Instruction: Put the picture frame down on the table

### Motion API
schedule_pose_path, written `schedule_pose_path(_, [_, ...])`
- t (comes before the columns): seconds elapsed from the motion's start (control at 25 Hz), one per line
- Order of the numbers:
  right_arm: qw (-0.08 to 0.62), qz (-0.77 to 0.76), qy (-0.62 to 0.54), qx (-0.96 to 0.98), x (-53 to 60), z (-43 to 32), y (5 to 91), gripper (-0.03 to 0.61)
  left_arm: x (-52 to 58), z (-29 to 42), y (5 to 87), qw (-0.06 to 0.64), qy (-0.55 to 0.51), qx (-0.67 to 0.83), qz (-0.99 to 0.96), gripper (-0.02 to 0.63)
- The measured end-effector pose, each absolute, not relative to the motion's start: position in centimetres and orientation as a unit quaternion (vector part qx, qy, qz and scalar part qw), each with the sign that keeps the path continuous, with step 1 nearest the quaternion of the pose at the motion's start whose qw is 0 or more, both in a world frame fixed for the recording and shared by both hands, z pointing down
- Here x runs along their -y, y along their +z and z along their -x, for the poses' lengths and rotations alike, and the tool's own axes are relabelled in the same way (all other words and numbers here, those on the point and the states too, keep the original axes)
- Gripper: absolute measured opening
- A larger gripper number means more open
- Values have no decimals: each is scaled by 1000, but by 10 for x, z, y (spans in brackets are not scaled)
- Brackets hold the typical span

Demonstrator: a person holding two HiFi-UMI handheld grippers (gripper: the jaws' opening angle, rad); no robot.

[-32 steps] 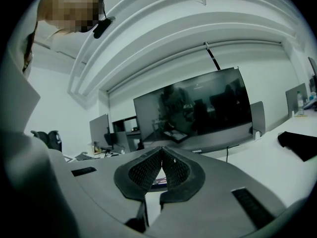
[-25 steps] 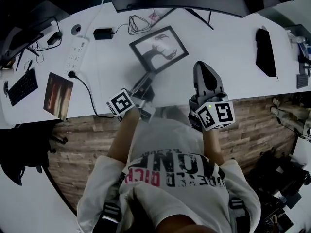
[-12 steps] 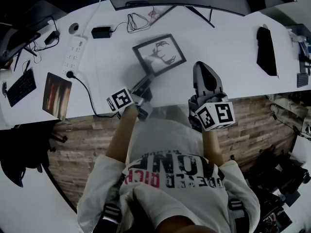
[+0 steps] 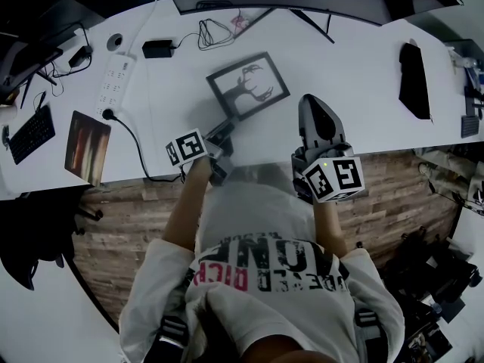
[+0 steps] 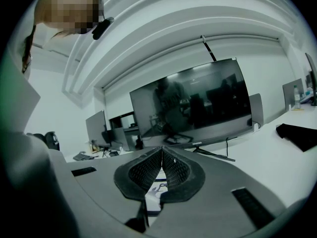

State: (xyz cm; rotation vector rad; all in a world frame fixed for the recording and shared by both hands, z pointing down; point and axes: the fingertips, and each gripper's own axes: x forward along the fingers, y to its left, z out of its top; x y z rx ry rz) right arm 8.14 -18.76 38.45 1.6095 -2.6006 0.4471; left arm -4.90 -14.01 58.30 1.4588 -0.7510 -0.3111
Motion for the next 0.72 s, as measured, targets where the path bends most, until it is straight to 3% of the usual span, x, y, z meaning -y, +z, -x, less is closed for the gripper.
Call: schedule_pose_path(0.72, [20,-527,148,836,183,-88,383,2,135,55,610,674,-83,358,-640,78])
